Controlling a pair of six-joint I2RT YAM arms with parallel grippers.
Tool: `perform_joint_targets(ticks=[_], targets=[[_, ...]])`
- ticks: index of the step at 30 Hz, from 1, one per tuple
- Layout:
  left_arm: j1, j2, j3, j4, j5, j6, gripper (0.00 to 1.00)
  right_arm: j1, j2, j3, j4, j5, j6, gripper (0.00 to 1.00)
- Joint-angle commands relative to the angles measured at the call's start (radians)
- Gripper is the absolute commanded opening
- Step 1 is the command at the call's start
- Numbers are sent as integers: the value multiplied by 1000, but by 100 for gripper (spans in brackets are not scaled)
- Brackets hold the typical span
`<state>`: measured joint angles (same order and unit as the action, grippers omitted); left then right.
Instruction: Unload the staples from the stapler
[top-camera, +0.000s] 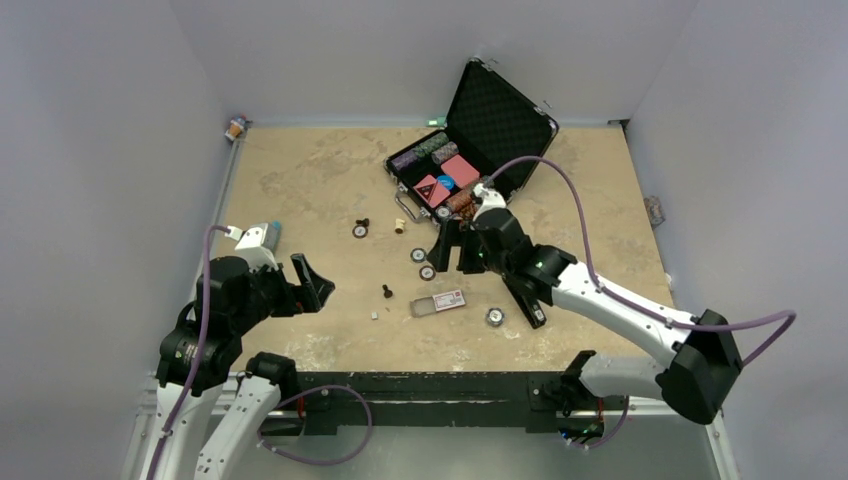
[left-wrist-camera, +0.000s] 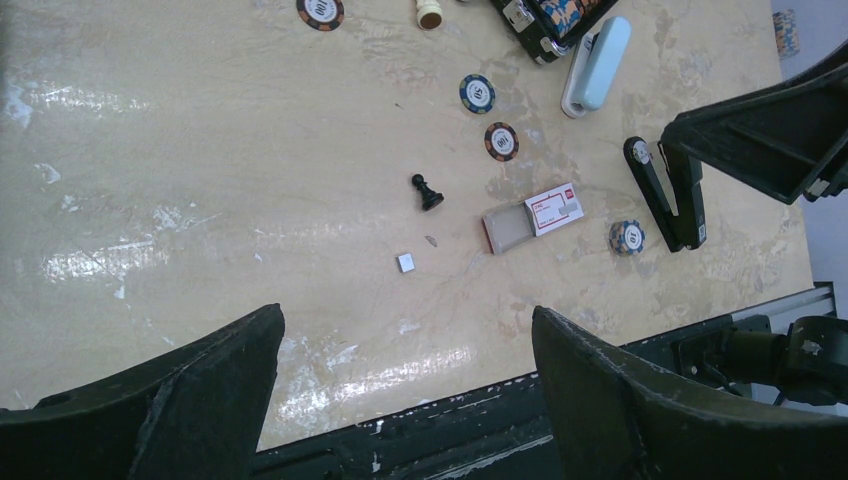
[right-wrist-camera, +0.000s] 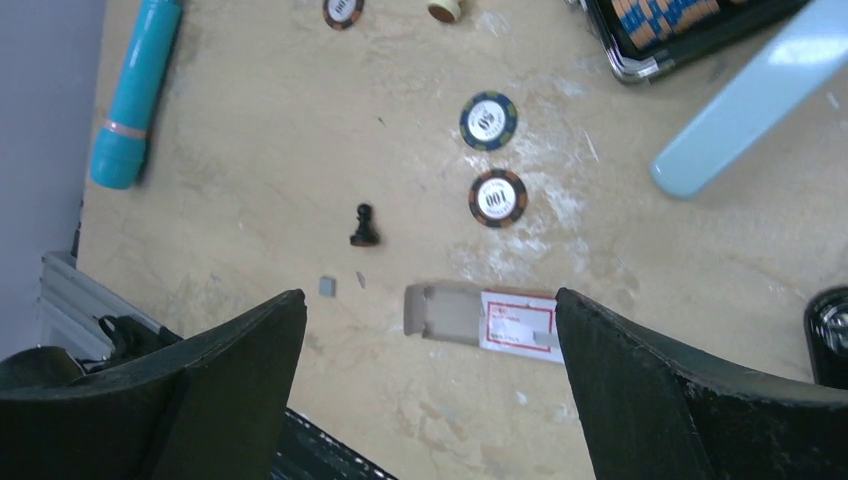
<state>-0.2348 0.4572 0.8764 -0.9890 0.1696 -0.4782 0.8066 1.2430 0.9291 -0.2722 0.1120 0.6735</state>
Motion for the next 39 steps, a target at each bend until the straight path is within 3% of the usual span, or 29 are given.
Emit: perform_joint_targets(ticks=[1,11,19,26,36,39], targets=[[9,0,-5,29,-9,12,97,-3,-76,-118,36,-20,54,99],[8,-9,-6,30,-14,10,97,-3,-378,-269,-33,107,194,99],[9,-7,-7,30,-10,11,97,-3,-461,-252,-206,263,301,99],[8,-15,-6,29,-9,13,96,-3,-447,-257,-439,531,568,99],[8,-20,-7,33,0,13,96,-3,-309,-248,-432,567,649,99],[8,-24,-7,33,1,15,96,-3,-254,-219,-499,602,723,99]])
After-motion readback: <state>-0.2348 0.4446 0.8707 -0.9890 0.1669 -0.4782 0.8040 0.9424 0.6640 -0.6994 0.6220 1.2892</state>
